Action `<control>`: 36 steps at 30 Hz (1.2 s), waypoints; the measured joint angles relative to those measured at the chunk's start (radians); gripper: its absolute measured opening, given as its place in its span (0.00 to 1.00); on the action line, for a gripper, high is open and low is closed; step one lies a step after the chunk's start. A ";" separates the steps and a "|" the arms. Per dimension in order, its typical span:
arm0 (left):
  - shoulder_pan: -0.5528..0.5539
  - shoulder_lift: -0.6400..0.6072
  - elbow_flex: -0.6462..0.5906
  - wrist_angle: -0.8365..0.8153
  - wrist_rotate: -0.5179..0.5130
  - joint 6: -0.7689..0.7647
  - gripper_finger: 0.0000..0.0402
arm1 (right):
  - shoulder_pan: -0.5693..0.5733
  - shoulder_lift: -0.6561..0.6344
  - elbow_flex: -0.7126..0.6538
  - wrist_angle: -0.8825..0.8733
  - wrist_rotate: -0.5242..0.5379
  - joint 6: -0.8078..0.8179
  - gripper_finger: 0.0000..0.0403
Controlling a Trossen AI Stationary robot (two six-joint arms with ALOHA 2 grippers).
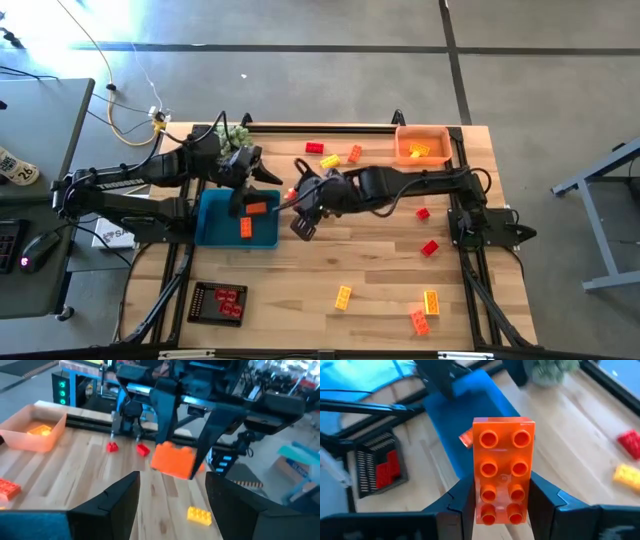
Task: Sort & place blocks by color
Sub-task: Put the orange game piece into the blue bin
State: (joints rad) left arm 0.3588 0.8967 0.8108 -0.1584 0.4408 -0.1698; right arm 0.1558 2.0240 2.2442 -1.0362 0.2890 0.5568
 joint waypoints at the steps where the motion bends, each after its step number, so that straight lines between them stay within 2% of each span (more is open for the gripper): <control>1: 0.000 0.000 0.000 0.007 0.000 -0.012 0.54 | -0.004 -0.001 0.015 0.001 -0.010 -0.021 0.28; 10: -0.047 0.000 0.000 0.078 -0.004 -0.064 0.54 | -0.044 -0.001 0.062 0.014 -0.095 -0.170 0.28; 17: -0.074 0.000 0.000 0.110 -0.065 -0.126 0.54 | -0.070 -0.003 0.062 0.026 -0.148 -0.234 0.28; 28: -0.076 0.000 0.000 0.135 -0.089 -0.141 0.54 | -0.081 0.001 0.061 0.093 -0.303 -0.221 0.28; 33: -0.079 0.009 0.000 0.170 -0.077 -0.142 0.54 | -0.085 0.001 0.058 0.109 -0.269 -0.244 0.28; 36: -0.086 0.016 0.000 0.170 -0.078 -0.142 0.54 | -0.090 0.001 0.058 0.122 -0.288 -0.244 0.28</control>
State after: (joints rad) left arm 0.2730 0.9124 0.8108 0.0114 0.3630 -0.3115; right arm 0.0658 2.0254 2.3020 -0.9141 0.0006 0.3126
